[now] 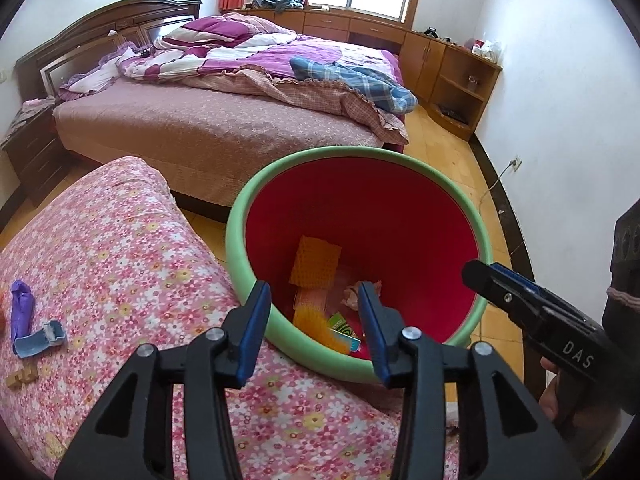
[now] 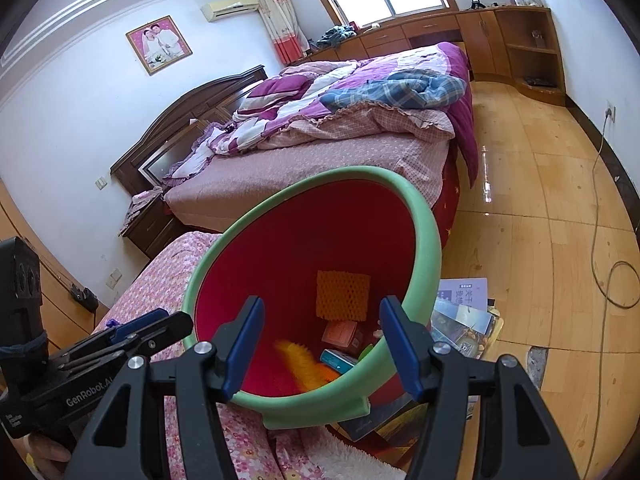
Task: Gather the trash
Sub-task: 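Move both open tools back over the bed items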
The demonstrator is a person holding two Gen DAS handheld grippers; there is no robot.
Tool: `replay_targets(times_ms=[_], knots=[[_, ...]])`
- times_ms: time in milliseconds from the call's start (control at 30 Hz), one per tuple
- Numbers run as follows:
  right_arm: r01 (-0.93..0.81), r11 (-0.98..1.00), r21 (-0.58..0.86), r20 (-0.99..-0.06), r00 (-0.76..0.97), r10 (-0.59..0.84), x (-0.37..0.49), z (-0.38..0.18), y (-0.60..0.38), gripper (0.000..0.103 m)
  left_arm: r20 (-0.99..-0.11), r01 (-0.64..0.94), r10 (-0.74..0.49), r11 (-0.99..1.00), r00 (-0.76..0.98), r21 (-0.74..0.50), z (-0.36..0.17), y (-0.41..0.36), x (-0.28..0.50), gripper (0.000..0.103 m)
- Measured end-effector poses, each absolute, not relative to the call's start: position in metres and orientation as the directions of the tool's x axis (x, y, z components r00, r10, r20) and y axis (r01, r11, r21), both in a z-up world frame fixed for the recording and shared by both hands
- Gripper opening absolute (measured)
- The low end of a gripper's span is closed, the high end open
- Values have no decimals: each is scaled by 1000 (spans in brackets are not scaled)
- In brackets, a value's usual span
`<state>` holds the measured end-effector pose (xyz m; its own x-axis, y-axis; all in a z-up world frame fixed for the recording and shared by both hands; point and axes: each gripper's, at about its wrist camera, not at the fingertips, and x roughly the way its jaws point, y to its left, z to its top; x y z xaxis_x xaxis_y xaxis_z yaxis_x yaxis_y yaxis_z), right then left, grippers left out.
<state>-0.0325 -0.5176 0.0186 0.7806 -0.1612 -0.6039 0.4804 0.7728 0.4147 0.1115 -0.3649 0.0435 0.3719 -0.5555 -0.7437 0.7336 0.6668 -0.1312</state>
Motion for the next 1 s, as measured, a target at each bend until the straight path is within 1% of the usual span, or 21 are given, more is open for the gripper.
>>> replay_targets(times_ms=[67, 167, 433, 667, 700, 733, 867, 900, 967, 1000], knots=[[476, 781, 405, -606, 779, -160, -32, 20, -513, 68, -745, 727, -551, 674, 376, -132, 44, -360, 113, 45], [465, 794, 392, -608, 779, -156, -31, 22, -508, 69, -745, 714, -543, 688, 388, -130, 47, -351, 114, 46], [427, 825, 370, -609, 783, -131, -24, 29, -488, 76, -740, 663, -507, 740, 442, -111, 52, -316, 123, 57], [399, 842, 362, -616, 780, -105, -15, 32, -470, 80, -731, 604, -470, 791, 495, -99, 59, -271, 136, 59], [394, 844, 363, -617, 781, -99, -14, 32, -467, 80, -730, 595, -464, 798, 502, -99, 59, -265, 138, 61], [389, 847, 362, -618, 780, -94, -12, 32, -464, 81, -729, 584, -457, 806, 510, -98, 61, -259, 140, 65], [372, 857, 357, -624, 778, -77, -4, 34, -454, 83, -717, 522, -422, 848, 554, -96, 66, -226, 152, 67], [368, 859, 355, -625, 777, -74, -1, 35, -452, 84, -716, 507, -413, 856, 563, -95, 66, -220, 156, 69], [358, 864, 353, -623, 779, -68, 5, 37, -447, 86, -714, 470, -387, 878, 583, -93, 68, -204, 163, 79], [351, 868, 352, -621, 781, -64, 8, 39, -444, 86, -713, 450, -374, 888, 593, -92, 69, -196, 168, 86]])
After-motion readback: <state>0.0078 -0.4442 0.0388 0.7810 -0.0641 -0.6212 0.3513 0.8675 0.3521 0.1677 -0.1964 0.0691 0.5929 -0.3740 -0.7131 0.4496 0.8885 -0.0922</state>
